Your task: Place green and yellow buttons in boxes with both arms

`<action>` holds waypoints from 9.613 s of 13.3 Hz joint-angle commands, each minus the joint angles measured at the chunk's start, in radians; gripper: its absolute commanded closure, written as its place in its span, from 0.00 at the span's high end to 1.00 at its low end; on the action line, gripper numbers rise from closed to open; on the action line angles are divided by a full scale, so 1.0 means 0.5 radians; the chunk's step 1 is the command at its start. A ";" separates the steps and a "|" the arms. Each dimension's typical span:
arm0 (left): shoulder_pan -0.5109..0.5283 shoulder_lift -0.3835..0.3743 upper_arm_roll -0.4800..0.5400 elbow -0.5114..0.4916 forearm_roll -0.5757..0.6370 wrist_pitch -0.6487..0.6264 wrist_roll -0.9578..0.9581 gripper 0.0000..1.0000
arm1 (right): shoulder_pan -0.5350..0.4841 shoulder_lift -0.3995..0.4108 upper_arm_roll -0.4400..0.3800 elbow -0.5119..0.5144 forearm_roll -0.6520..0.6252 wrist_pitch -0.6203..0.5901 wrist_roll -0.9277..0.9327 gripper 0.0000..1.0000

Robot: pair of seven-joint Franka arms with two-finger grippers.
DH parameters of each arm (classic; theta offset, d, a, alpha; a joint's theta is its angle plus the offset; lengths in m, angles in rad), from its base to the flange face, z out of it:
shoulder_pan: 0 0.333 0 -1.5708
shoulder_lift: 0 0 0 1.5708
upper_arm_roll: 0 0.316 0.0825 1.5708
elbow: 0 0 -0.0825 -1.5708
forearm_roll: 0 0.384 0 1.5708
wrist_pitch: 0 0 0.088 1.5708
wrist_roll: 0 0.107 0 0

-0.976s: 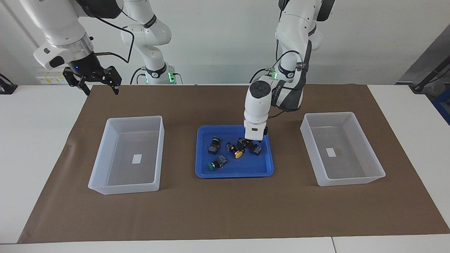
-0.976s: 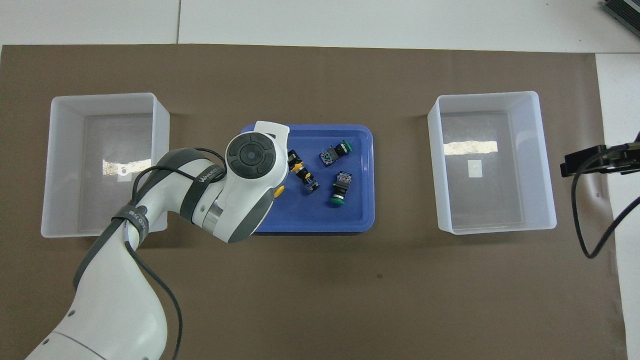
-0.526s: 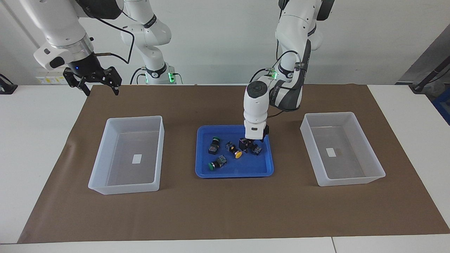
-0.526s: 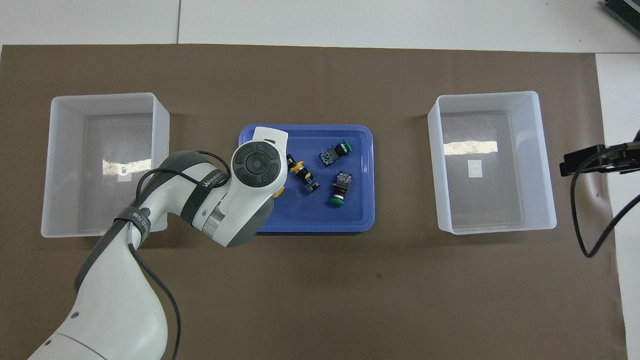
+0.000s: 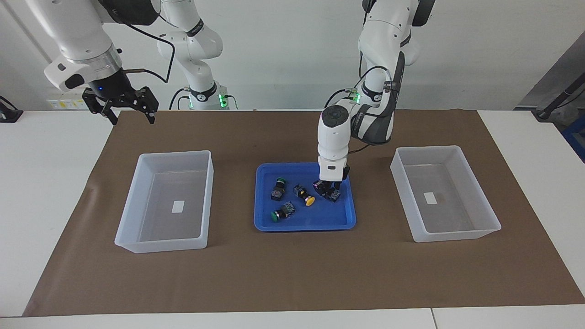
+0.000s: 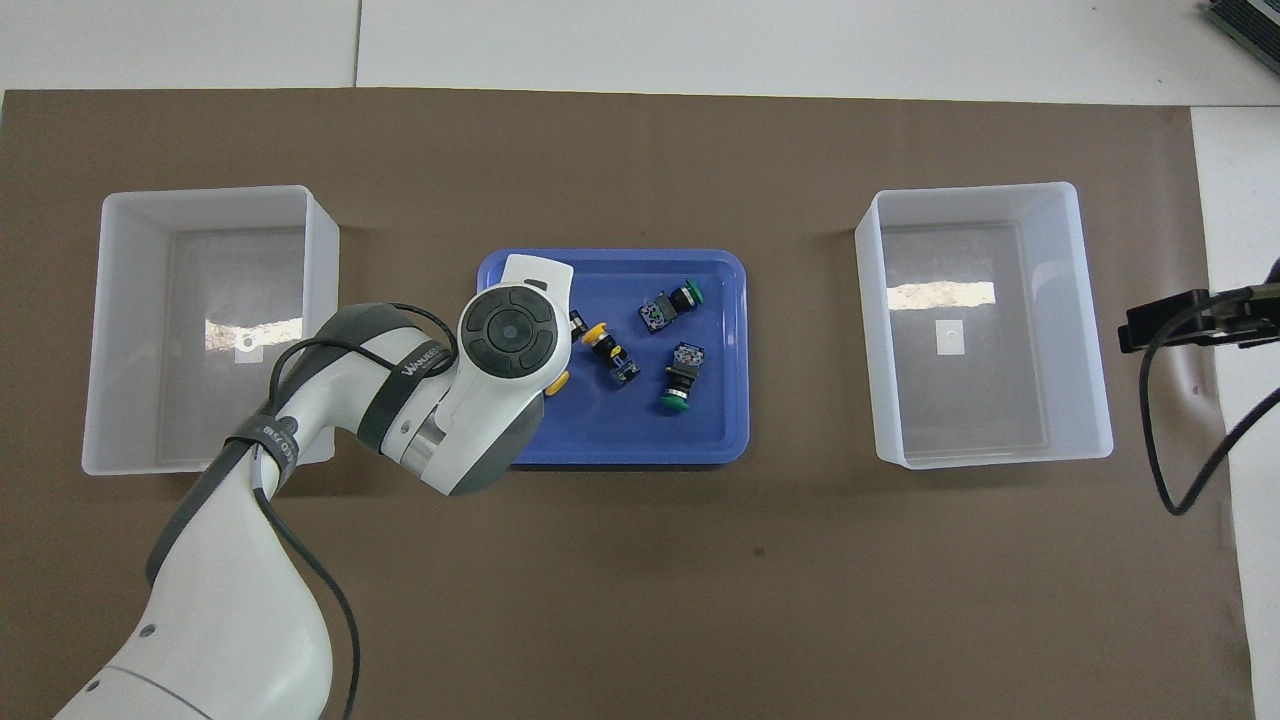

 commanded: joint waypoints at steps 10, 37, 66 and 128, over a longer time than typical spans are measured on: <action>0.214 -0.177 0.025 0.352 0.069 -0.412 0.714 0.00 | 0.075 -0.074 0.028 -0.135 0.020 0.123 0.299 1.00; 1.080 -0.091 0.028 -0.144 -0.222 0.361 2.433 0.25 | 1.140 0.754 0.031 -0.715 0.045 1.632 1.757 0.76; 0.065 -0.146 0.000 0.331 -0.219 -0.075 0.989 1.00 | -0.065 0.601 0.028 -0.841 0.164 1.685 0.115 0.23; 1.304 -0.119 0.022 -0.273 -0.345 0.367 2.979 0.95 | 0.500 0.592 0.046 -0.123 0.158 0.814 1.228 0.00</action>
